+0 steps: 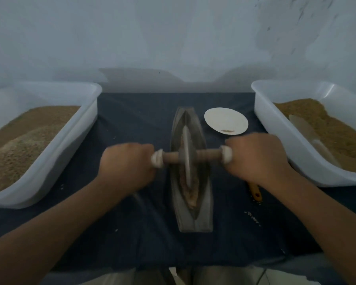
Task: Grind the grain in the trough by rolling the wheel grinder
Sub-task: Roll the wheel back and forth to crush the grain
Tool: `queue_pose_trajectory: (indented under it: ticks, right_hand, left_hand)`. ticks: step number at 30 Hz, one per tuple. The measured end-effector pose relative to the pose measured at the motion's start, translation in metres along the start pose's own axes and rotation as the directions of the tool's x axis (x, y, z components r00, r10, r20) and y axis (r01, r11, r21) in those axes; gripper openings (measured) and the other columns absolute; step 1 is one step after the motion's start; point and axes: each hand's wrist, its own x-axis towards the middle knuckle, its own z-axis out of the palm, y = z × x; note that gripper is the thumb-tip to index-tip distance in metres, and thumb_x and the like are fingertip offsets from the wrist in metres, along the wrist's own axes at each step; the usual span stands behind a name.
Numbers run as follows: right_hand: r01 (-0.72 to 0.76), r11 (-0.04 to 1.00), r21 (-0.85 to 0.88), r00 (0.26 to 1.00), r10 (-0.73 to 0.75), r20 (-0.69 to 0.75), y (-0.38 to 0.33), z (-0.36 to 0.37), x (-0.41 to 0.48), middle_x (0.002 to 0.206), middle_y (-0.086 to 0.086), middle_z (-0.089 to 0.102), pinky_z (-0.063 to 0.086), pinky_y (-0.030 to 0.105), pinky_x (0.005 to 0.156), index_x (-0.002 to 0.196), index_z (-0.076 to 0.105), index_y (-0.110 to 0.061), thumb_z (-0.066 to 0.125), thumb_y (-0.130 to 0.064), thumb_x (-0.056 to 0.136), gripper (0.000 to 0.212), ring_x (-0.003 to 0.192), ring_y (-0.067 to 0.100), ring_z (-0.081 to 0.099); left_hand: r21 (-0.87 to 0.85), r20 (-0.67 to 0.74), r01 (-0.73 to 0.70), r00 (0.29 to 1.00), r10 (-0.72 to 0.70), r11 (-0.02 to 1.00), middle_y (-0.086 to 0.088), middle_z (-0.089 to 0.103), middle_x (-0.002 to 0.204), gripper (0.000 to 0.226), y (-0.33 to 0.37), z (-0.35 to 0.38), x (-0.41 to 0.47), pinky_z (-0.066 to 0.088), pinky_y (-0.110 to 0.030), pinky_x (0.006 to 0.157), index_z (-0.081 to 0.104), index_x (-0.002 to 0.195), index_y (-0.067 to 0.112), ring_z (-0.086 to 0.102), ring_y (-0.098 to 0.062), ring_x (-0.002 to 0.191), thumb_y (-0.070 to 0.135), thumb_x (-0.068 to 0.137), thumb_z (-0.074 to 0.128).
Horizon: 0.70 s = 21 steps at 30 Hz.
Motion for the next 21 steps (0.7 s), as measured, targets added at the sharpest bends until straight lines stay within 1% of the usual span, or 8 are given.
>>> queue_pose_trajectory:
  ticks: [3, 7, 9, 11, 13, 15, 17, 21]
  right_hand:
    - [-0.098, 0.995, 0.008, 0.994, 0.097, 0.042, -0.001, 0.012, 0.051, 0.059, -0.007, 0.050, 0.048, 0.032, 0.056, 0.066, 0.055, -0.025, 0.054, -0.042, 0.096, 0.034, 0.056, 0.016, 0.051]
    - [-0.191, 0.982, -0.007, 0.972, 0.190, 0.140, 0.001, 0.018, 0.076, 0.067, -0.005, 0.053, 0.042, 0.033, 0.059, 0.074, 0.063, -0.025, 0.054, -0.042, 0.097, 0.030, 0.063, 0.017, 0.053]
    - [-0.169, 0.986, 0.011, 0.969, 0.164, 0.185, 0.002, 0.014, 0.058, 0.066, -0.007, 0.055, 0.045, 0.034, 0.059, 0.070, 0.059, -0.027, 0.051, -0.045, 0.097, 0.033, 0.060, 0.014, 0.052]
    - [-0.094, 0.995, -0.025, 0.985, 0.097, 0.144, 0.003, 0.007, 0.025, 0.058, -0.009, 0.053, 0.044, 0.030, 0.051, 0.067, 0.054, -0.032, 0.052, -0.051, 0.094, 0.033, 0.052, 0.009, 0.050]
    - [0.001, 0.998, -0.058, 0.996, 0.004, 0.093, 0.002, -0.003, -0.008, 0.048, -0.011, 0.042, 0.028, 0.024, 0.041, 0.062, 0.046, -0.035, 0.062, -0.053, 0.084, 0.033, 0.042, 0.003, 0.040]
    - [0.025, 0.999, -0.021, 0.996, -0.023, 0.090, 0.004, -0.005, -0.019, 0.046, -0.013, 0.037, 0.021, 0.021, 0.041, 0.059, 0.042, -0.035, 0.074, -0.049, 0.075, 0.039, 0.040, 0.001, 0.035]
    - [0.003, 0.999, -0.032, 0.996, 0.000, 0.089, 0.003, 0.001, -0.004, 0.050, -0.012, 0.042, 0.026, 0.023, 0.043, 0.062, 0.044, -0.033, 0.068, -0.049, 0.081, 0.034, 0.044, 0.004, 0.040]
    - [-0.165, 0.986, 0.010, 0.979, 0.163, 0.122, 0.003, 0.014, 0.065, 0.066, -0.007, 0.054, 0.042, 0.033, 0.057, 0.069, 0.051, -0.030, 0.059, -0.041, 0.094, 0.028, 0.059, 0.015, 0.050]
  left_hand:
    - [-0.017, 0.054, 0.135, 0.990, -0.133, 0.991, 0.008, 0.051, 0.060, 0.034, 0.002, 0.008, 0.055, 0.033, -0.027, 0.053, 0.046, 0.064, 0.025, 0.052, -0.021, 0.054, 0.047, 0.086, 0.059]
    - [-0.018, 0.112, 0.140, 0.984, -0.137, 0.990, 0.003, 0.065, 0.076, 0.029, 0.006, 0.002, 0.092, 0.043, -0.031, 0.061, 0.046, 0.065, 0.024, 0.062, -0.027, 0.068, 0.042, 0.087, 0.054]
    - [-0.010, 0.141, 0.095, 0.986, -0.093, 0.995, 0.005, 0.060, 0.070, 0.030, 0.003, -0.003, 0.073, 0.041, -0.031, 0.059, 0.043, 0.064, 0.025, 0.062, -0.027, 0.066, 0.041, 0.086, 0.053]
    - [-0.001, 0.079, 0.009, 0.997, -0.009, 1.000, 0.010, 0.044, 0.058, 0.034, 0.002, -0.007, 0.038, 0.032, -0.027, 0.052, 0.036, 0.062, 0.027, 0.051, -0.022, 0.052, 0.046, 0.083, 0.055]
    - [0.009, -0.032, -0.076, 0.997, 0.076, 0.997, 0.013, 0.029, 0.050, 0.041, 0.003, -0.013, 0.004, 0.018, -0.020, 0.048, 0.028, 0.060, 0.028, 0.034, -0.018, 0.040, 0.050, 0.079, 0.056]
    - [0.001, -0.102, -0.090, 0.991, 0.089, 0.996, 0.012, 0.024, 0.050, 0.040, 0.001, -0.012, -0.007, 0.012, -0.018, 0.050, 0.028, 0.061, 0.029, 0.028, -0.018, 0.038, 0.052, 0.079, 0.055]
    - [0.007, -0.056, -0.039, 0.998, 0.039, 0.999, 0.011, 0.030, 0.052, 0.041, 0.000, -0.002, 0.004, 0.019, -0.021, 0.049, 0.029, 0.060, 0.028, 0.037, -0.021, 0.042, 0.052, 0.083, 0.053]
    - [-0.033, 0.055, 0.135, 0.990, -0.133, 0.990, 0.008, 0.051, 0.066, 0.037, 0.004, 0.010, 0.075, 0.036, -0.030, 0.058, 0.045, 0.065, 0.026, 0.056, -0.024, 0.062, 0.051, 0.092, 0.049]
